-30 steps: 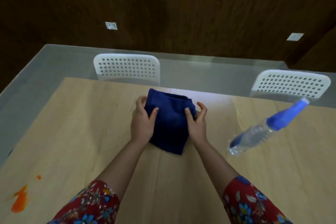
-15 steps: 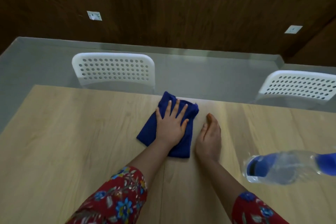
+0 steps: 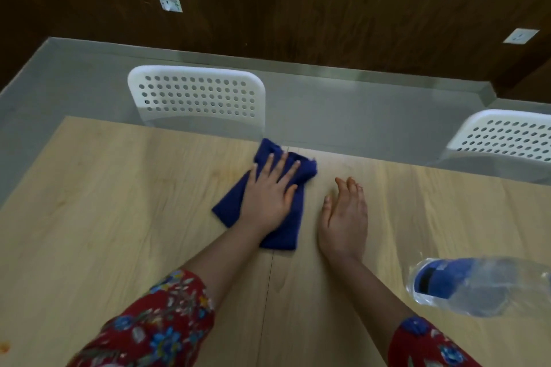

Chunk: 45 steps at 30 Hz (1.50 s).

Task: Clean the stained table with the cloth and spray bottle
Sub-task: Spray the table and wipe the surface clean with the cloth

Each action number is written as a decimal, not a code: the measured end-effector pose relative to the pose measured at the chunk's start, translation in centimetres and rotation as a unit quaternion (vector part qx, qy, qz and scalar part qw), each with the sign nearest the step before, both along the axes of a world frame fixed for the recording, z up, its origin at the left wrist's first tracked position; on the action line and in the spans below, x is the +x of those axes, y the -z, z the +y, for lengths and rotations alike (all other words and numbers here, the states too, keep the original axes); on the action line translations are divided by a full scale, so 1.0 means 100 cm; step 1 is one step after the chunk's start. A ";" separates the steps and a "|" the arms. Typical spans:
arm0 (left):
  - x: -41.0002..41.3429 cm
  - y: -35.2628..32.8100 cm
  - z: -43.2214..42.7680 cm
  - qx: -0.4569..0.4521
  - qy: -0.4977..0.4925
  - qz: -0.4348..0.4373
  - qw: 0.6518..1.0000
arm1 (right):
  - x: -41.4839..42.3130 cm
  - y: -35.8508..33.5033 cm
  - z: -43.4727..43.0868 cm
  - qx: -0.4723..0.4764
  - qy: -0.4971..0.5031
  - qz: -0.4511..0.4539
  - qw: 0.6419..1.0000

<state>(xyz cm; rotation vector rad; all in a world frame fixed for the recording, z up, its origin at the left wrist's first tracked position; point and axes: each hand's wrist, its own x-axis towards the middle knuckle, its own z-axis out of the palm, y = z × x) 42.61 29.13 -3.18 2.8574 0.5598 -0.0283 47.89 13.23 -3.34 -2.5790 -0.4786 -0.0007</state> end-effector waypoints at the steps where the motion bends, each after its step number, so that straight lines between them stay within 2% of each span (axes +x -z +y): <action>1: 0.010 0.000 -0.002 -0.007 0.020 -0.007 1.000 | -0.001 0.000 0.000 -0.007 -0.003 -0.004 1.000; 3: 0.030 -0.001 0.017 -0.021 -0.007 -0.004 1.000 | 0.000 -0.001 -0.002 0.005 -0.004 0.005 1.000; 6: 0.039 -0.003 0.034 -0.012 -0.123 0.019 0.992 | -0.001 0.000 -0.003 0.010 -0.004 0.009 1.000; 7: 0.037 -0.003 0.024 -0.007 -0.117 0.014 0.993 | 0.000 0.000 -0.002 -0.003 -0.010 0.006 1.000; 10: 0.025 0.000 -0.003 -0.009 0.026 0.003 1.000 | 0.002 0.002 0.004 -0.055 -0.028 -0.001 0.998; 12: 0.024 0.002 0.006 -0.021 0.046 0.000 0.999 | 0.002 0.003 0.007 -0.065 -0.020 -0.002 0.998; 15: 0.027 0.000 0.032 -0.011 -0.007 0.002 1.000 | 0.002 -0.007 0.036 -0.019 -0.017 0.015 1.000; 19: 0.003 0.003 0.076 -0.005 -0.061 -0.002 0.998 | -0.013 -0.022 0.105 0.040 -0.082 0.021 0.996; 23: -0.035 0.005 0.143 0.005 -0.138 -0.007 0.990 | -0.030 -0.015 0.153 -0.006 -0.180 0.008 0.984; 28: -0.092 0.004 0.242 0.011 -0.246 -0.001 0.969 | -0.039 0.003 0.174 -0.076 -0.242 0.004 0.967; 35: -0.147 0.005 0.351 -0.006 -0.371 0.005 0.929 | -0.036 0.006 0.174 -0.125 -0.260 -0.019 0.957; 41: -0.153 0.007 0.363 -0.019 -0.386 0.003 0.922 | -0.035 0.009 0.173 -0.124 -0.251 -0.032 0.959; 45: -0.211 0.008 0.320 -0.014 -0.383 -0.019 0.924 | -0.034 0.007 0.172 -0.122 -0.251 -0.031 0.960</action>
